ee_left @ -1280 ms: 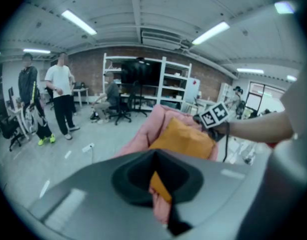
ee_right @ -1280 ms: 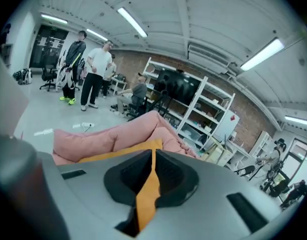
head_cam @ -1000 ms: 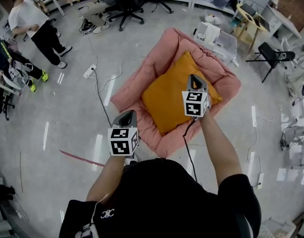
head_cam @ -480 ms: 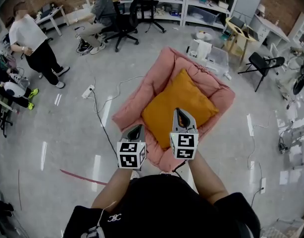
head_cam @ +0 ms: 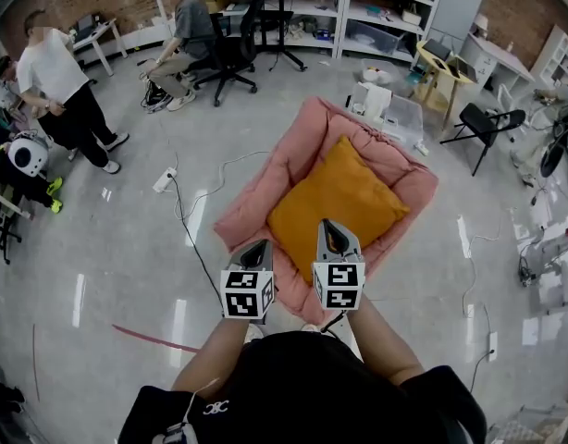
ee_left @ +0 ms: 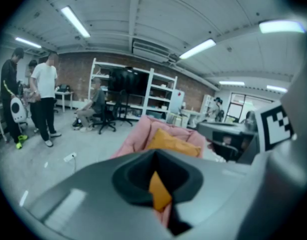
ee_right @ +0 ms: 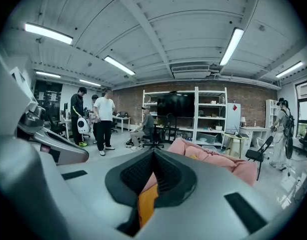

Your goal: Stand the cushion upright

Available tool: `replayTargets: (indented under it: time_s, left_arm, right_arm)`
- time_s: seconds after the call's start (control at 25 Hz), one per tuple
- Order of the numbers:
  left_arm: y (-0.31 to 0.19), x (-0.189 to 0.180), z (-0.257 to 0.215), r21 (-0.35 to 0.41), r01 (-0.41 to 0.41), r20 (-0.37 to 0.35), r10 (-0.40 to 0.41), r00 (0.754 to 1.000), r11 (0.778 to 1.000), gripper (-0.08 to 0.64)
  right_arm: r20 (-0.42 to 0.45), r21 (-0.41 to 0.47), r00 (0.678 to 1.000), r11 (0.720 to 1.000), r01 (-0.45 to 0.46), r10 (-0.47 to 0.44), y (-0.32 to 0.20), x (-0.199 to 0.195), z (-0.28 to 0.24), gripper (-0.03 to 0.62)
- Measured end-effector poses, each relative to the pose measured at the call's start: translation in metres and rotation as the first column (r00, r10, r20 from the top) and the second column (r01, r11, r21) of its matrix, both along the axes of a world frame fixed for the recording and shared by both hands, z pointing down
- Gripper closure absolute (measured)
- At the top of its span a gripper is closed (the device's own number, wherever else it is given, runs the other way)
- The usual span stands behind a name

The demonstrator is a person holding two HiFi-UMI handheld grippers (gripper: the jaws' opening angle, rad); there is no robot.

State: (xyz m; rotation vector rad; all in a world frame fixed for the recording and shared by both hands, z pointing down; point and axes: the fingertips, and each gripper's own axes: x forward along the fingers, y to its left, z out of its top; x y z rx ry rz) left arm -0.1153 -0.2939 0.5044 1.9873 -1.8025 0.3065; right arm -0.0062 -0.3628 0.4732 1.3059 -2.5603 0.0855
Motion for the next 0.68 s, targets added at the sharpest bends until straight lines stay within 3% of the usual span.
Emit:
replayTargets:
  time_s: [0.68]
  left_arm:
    - [0.016,-0.023,0.004,-0.013,-0.027,-0.043,0.026,0.999,1.000,0.563]
  right_arm:
    - [-0.052,-0.037,0.999,0.999,0.006,-0.008,0.028,-0.027,0.015,0.595]
